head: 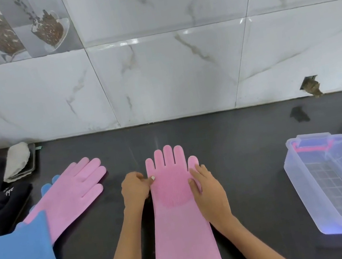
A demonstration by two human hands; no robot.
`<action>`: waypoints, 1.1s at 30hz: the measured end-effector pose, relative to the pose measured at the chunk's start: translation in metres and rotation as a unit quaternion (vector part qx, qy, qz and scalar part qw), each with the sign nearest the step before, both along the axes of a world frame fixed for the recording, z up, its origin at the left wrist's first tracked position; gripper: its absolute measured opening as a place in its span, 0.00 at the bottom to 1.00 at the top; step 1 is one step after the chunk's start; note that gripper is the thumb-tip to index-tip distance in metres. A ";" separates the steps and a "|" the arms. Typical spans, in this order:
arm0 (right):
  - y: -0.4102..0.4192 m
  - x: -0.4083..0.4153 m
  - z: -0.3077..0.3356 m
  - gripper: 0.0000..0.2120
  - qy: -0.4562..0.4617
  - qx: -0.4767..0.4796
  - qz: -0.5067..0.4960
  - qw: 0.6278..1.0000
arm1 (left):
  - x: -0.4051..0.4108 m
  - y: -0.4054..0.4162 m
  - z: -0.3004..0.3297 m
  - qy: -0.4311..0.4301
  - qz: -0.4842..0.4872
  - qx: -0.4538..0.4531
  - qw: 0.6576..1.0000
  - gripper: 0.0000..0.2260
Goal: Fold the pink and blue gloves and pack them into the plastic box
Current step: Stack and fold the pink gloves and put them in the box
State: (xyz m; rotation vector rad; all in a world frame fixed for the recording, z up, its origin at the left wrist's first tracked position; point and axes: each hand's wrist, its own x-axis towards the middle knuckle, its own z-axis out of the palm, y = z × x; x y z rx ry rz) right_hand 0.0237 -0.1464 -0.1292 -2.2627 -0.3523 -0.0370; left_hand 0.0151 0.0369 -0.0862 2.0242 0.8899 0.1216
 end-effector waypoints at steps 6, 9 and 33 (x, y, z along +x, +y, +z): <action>-0.012 -0.035 -0.007 0.23 0.051 -0.081 -0.031 0.995 | -0.057 -0.027 -0.014 -0.011 0.021 0.010 1.000 0.08; -0.012 -0.039 -0.004 0.21 0.055 -0.074 -0.026 0.995 | -0.067 -0.036 -0.014 -0.019 0.032 0.056 0.998 0.07; 0.055 -0.085 0.012 0.22 0.045 -0.039 0.037 0.998 | -0.125 0.015 -0.011 -0.005 0.116 0.185 0.976 0.09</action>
